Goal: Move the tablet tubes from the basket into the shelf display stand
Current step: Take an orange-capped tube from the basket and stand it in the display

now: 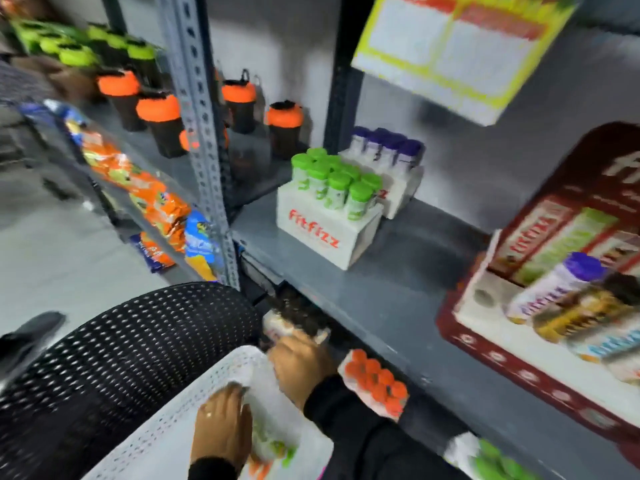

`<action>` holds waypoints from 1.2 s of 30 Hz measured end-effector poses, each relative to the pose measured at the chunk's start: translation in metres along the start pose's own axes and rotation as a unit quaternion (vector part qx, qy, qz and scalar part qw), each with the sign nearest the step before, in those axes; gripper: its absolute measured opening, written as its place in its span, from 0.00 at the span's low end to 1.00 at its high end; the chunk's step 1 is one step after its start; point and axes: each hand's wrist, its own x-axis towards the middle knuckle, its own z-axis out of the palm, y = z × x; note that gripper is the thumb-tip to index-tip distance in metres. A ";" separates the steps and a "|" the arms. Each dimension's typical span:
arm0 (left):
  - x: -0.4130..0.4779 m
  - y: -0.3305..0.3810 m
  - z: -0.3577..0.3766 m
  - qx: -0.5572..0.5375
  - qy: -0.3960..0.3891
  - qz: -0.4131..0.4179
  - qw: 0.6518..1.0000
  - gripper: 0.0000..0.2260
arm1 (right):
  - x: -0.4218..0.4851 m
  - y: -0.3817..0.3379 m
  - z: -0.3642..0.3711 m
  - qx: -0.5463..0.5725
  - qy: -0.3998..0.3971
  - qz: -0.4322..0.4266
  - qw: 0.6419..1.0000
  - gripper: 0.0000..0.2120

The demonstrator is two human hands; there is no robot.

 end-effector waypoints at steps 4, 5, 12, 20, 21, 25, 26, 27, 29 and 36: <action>-0.042 -0.052 0.025 0.027 -0.019 -0.098 0.995 0.30 | 0.001 -0.023 0.070 0.036 -0.185 0.046 0.981 0.08; -0.050 -0.062 0.029 0.036 -0.029 -0.116 0.992 0.32 | 0.003 -0.028 0.082 0.034 -0.221 0.065 0.973 0.12; -0.072 -0.080 0.065 0.033 -0.064 -0.082 0.994 0.27 | 0.018 -0.050 0.129 -0.038 -0.353 0.086 0.931 0.14; -0.103 -0.102 0.072 0.084 -0.046 -0.072 0.993 0.26 | 0.020 -0.092 0.158 -0.056 -0.422 0.104 0.899 0.16; -0.100 -0.104 0.072 0.094 -0.045 -0.074 0.992 0.26 | 0.022 -0.093 0.156 -0.049 -0.420 0.103 0.901 0.16; -0.095 -0.103 0.066 0.106 -0.031 -0.083 0.990 0.27 | 0.029 -0.095 0.142 -0.034 -0.410 0.120 0.904 0.15; -0.093 -0.101 0.061 0.111 -0.034 -0.079 0.990 0.27 | 0.031 -0.095 0.134 -0.030 -0.401 0.121 0.907 0.14; -0.091 -0.099 0.057 0.112 -0.044 -0.082 0.989 0.27 | 0.033 -0.094 0.126 -0.025 -0.397 0.121 0.909 0.14; -0.084 -0.094 0.048 0.107 -0.093 -0.099 0.985 0.29 | 0.033 -0.089 0.112 -0.014 -0.383 0.133 0.914 0.15; -0.084 -0.090 0.041 0.079 -0.138 -0.123 0.980 0.29 | 0.018 -0.073 0.078 0.035 -0.334 0.197 0.921 0.07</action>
